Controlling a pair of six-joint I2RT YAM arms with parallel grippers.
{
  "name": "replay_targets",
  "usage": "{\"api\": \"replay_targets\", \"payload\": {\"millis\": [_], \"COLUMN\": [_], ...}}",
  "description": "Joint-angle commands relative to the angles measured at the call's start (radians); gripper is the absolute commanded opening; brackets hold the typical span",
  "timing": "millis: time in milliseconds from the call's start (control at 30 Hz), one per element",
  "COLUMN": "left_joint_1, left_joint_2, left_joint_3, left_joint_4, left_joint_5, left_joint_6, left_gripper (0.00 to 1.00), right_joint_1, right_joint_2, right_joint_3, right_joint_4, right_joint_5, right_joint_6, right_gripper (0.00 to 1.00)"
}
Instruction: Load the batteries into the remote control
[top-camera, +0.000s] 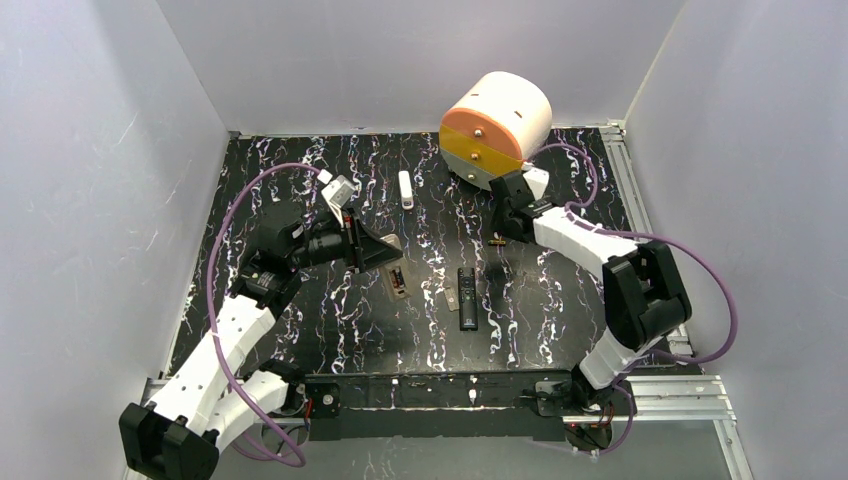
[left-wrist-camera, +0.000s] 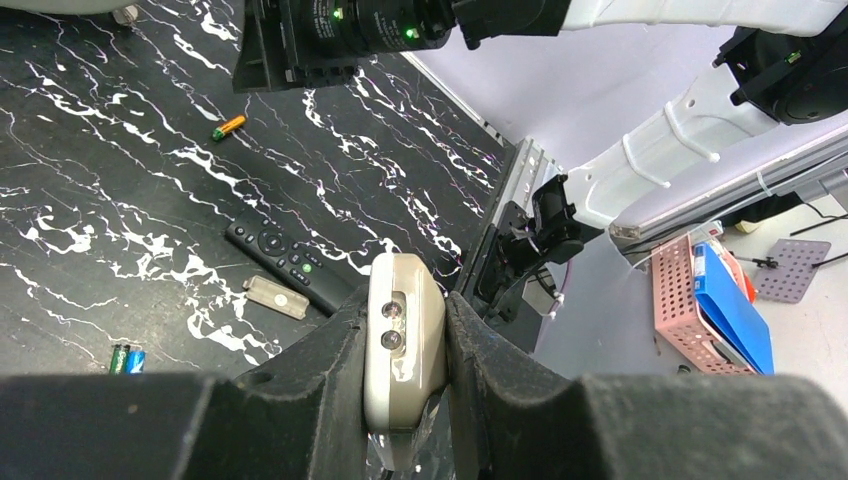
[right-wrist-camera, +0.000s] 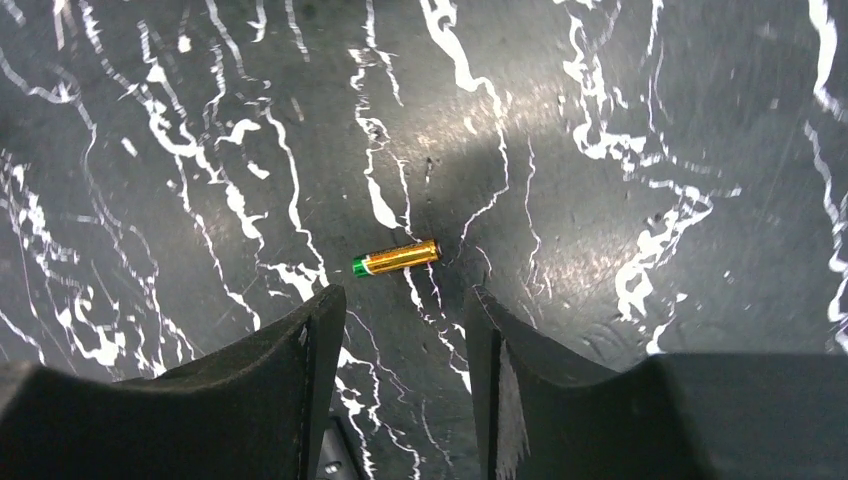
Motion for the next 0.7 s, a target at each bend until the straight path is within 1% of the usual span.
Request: {"api": "replay_targets", "payload": {"millis": [0, 100, 367, 667], "left_joint_1": [0.004, 0.004, 0.004, 0.003], "left_joint_2": [-0.007, -0.010, -0.016, -0.021], "left_joint_3": [-0.002, -0.011, -0.027, -0.036], "left_joint_4": [0.025, 0.026, 0.035, 0.035], "left_joint_5": [-0.007, -0.009, 0.006, 0.011], "left_joint_6": [0.006, 0.012, 0.022, 0.026], "left_gripper": [0.00, 0.00, 0.00, 0.00], "right_joint_1": [0.004, 0.012, 0.035, 0.046], "right_joint_2": [0.034, 0.072, 0.163, 0.218], "right_joint_3": [0.007, 0.037, 0.069, 0.103], "right_joint_4": [-0.064, -0.100, -0.151, -0.163], "right_joint_5": [0.098, 0.130, 0.151, 0.173], "right_joint_6": [0.337, 0.367, 0.474, 0.499], "right_gripper": [0.55, 0.58, 0.59, 0.59]}}
